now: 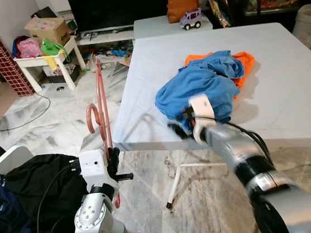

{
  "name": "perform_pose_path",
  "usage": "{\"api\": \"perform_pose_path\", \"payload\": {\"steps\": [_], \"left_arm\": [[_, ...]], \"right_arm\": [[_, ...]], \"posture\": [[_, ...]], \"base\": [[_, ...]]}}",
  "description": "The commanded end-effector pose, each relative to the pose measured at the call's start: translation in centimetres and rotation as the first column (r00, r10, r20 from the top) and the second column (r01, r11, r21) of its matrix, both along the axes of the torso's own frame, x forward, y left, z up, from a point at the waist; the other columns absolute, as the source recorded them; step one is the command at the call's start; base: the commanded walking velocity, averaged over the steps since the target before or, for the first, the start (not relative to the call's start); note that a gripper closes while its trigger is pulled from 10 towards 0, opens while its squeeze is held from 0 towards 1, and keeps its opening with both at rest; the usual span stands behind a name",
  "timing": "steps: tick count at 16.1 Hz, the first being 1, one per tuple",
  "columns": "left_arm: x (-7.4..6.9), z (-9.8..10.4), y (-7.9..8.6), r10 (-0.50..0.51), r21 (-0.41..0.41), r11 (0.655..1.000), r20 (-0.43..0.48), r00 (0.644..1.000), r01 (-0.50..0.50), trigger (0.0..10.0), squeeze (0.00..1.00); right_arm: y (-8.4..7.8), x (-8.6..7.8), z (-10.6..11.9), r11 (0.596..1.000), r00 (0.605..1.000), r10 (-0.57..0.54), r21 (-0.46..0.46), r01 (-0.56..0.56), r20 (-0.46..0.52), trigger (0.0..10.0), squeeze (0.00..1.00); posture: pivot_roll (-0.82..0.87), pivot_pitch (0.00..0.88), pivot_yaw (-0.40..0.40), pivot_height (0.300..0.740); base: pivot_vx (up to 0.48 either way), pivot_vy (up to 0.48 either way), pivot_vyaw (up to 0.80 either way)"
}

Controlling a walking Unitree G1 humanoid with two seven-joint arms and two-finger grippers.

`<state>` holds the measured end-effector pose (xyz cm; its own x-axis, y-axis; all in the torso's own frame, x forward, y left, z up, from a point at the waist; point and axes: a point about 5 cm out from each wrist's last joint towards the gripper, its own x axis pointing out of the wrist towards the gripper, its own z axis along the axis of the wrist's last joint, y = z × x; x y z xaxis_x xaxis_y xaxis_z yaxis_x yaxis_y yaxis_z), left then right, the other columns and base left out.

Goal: Hang hanger

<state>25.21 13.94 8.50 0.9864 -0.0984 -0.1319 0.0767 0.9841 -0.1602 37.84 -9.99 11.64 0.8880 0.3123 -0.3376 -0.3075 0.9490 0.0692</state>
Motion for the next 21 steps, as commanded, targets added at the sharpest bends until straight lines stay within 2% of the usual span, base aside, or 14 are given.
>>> {"api": "perform_pose_path", "payload": {"steps": [1, 4, 6, 9, 10, 11, 13, 14, 16, 21], "left_arm": [[0.3, 0.7, 0.1, 0.005, 0.011, 1.000, 0.026, 1.000, -0.005, 10.0, 0.00], [0.3, 0.7, 0.2, 0.016, 0.016, 1.000, 0.028, 0.999, -0.017, 10.0, 0.00], [0.4, 0.7, 0.2, 0.020, 0.017, 1.000, 0.029, 0.999, -0.020, 10.0, 0.00], [0.6, 0.7, 0.1, 0.020, 0.014, 1.000, 0.032, 0.999, -0.021, 10.0, 0.00], [0.7, 0.7, 0.1, 0.017, 0.014, 1.000, 0.033, 0.999, -0.017, 10.0, 0.00], [0.8, 0.7, 0.1, 0.015, 0.014, 1.000, 0.034, 0.999, -0.015, 10.0, 0.00], [1.0, 0.7, 0.1, 0.009, 0.015, 1.000, 0.035, 0.999, -0.010, 10.0, 0.00], [1.0, 0.7, 0.1, 0.009, 0.015, 1.000, 0.037, 0.999, -0.009, 10.0, 0.00], [1.2, 0.7, 0.2, 0.010, 0.015, 1.000, 0.040, 0.999, -0.011, 10.0, 0.00], [1.3, 0.7, 0.3, 0.021, 0.002, 1.000, 0.040, 0.999, -0.021, 10.0, 0.00]], "right_arm": [[0.5, 1.0, 2.1, 0.998, 0.994, -0.060, 0.029, 0.058, 0.091, 10.0, 0.00], [0.8, 1.9, 4.2, 0.984, 0.963, -0.172, 0.069, 0.161, 0.209, 10.0, 0.00], [0.8, 2.1, 4.3, 0.983, 0.958, -0.183, 0.065, 0.173, 0.221, 10.0, 0.00], [2.0, 1.5, 3.2, 0.997, 0.983, -0.042, 0.067, 0.031, 0.178, 10.0, 0.00], [2.1, 0.9, 1.9, 0.999, 0.989, 0.042, 0.017, -0.045, 0.143, 10.0, 0.00], [1.9, 0.6, 1.3, 0.997, 0.988, 0.079, -0.006, -0.079, 0.135, 10.0, 0.00], [0.3, -0.2, -0.1, 0.989, 0.982, 0.146, -0.047, -0.141, 0.122, 10.0, 0.00], [-0.6, -0.3, -0.1, 0.990, 0.980, 0.137, -0.034, -0.134, 0.142, 10.0, 0.00], [-3.1, -0.6, 0.5, 0.997, 0.973, 0.073, -0.010, -0.073, 0.217, 10.0, 0.00], [-5.5, -1.9, 2.6, 0.999, 0.927, -0.008, 0.040, -0.007, 0.376, 10.0, 0.00]], "posture": [[-0.01, 0.000, 0.040, 0.740], [0.00, 0.000, 0.032, 0.740], [0.00, 0.000, 0.029, 0.740], [-0.01, 0.000, 0.030, 0.740], [-0.01, 0.000, 0.035, 0.740], [-0.01, 0.000, 0.036, 0.740], [-0.03, 0.000, 0.044, 0.740], [-0.03, 0.000, 0.045, 0.740], [-0.03, 0.000, 0.048, 0.740], [-0.06, 0.000, 0.067, 0.740]], "base": [[0.000, 0.000, 0.00], [0.000, 0.000, 0.00], [0.000, 0.000, 0.00], [0.000, 0.000, 0.00], [0.000, 0.000, 0.00], [0.000, 0.000, 0.00], [0.000, 0.000, 0.00], [0.000, 0.000, 0.00], [0.000, 0.000, 0.00], [0.000, 0.000, 0.00]]}}
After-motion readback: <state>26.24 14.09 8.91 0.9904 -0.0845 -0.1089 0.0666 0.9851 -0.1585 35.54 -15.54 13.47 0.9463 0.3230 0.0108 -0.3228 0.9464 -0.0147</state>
